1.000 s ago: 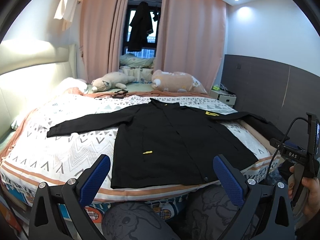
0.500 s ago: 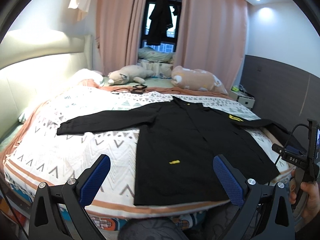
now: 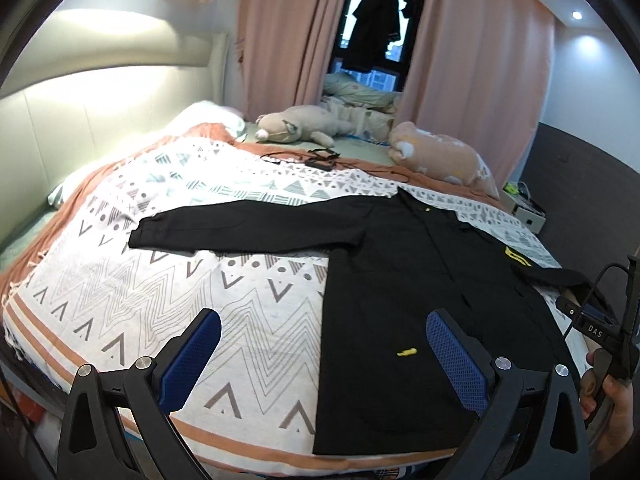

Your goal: Fold large clothes

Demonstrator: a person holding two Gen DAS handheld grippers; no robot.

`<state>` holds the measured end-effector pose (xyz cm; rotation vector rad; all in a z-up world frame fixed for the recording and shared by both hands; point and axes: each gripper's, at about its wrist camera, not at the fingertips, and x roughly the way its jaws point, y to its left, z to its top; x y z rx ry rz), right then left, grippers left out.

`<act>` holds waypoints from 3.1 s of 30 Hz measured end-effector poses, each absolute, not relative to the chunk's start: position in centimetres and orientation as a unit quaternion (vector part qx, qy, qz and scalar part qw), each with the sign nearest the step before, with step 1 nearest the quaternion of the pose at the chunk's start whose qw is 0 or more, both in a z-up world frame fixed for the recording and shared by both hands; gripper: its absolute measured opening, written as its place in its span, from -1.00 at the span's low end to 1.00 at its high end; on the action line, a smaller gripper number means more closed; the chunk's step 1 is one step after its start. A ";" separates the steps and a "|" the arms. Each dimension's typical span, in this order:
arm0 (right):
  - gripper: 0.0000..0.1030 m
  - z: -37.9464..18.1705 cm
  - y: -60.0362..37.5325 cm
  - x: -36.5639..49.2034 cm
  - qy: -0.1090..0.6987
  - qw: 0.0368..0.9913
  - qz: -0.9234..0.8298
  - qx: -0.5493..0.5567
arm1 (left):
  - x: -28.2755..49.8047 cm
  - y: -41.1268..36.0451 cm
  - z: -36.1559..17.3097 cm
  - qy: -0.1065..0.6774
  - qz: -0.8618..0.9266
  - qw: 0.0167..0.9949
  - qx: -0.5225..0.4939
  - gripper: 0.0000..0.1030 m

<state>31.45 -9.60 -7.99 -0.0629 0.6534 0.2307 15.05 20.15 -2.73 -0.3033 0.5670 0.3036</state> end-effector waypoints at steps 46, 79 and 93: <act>0.18 -17.8 7.4 52.5 0.448 0.863 0.221 -0.068 | 29.5 54.0 -19.4 0.316 0.310 0.775 -0.452 0.17; -0.56 -21.8 10.4 60.9 0.543 0.798 0.254 0.063 | 36.6 45.3 6.7 0.249 0.177 0.896 -0.321 -0.97; -0.28 -13.1 -7.4 57.9 0.497 0.840 0.197 0.092 | 43.4 29.4 15.5 0.233 0.063 0.934 -0.262 -0.97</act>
